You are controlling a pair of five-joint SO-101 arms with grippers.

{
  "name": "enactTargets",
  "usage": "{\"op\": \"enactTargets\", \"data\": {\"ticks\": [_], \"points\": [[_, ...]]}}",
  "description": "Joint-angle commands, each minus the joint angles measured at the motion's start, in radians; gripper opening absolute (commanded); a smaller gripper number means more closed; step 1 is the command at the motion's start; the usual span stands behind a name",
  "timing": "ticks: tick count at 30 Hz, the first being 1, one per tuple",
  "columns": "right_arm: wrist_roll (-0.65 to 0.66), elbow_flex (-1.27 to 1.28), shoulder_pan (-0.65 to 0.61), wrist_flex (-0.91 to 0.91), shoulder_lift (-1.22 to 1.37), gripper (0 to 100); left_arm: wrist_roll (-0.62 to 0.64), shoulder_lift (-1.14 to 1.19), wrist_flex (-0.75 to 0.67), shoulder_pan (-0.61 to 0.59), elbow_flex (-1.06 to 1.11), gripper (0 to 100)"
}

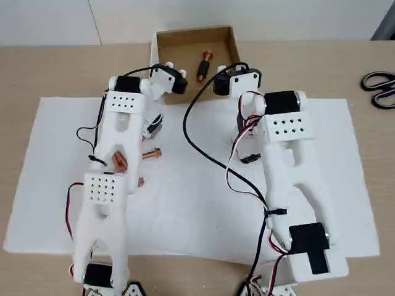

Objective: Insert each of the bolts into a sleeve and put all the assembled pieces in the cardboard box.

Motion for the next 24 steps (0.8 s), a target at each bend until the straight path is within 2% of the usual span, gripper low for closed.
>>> {"op": "enactTargets", "data": {"ticks": [1, 10, 24], "points": [[0.006, -0.044, 0.005, 0.01, -0.051, 0.3, 0.049, 0.0, 0.012, 0.0, -0.051, 1], [0.006, -0.044, 0.005, 0.01, -0.051, 0.3, 0.109, -0.048, 0.012, 0.014, -0.099, 1], [0.006, -0.044, 0.005, 0.01, -0.051, 0.3, 0.117, -0.379, 0.012, 0.054, 0.165, 1]]}}
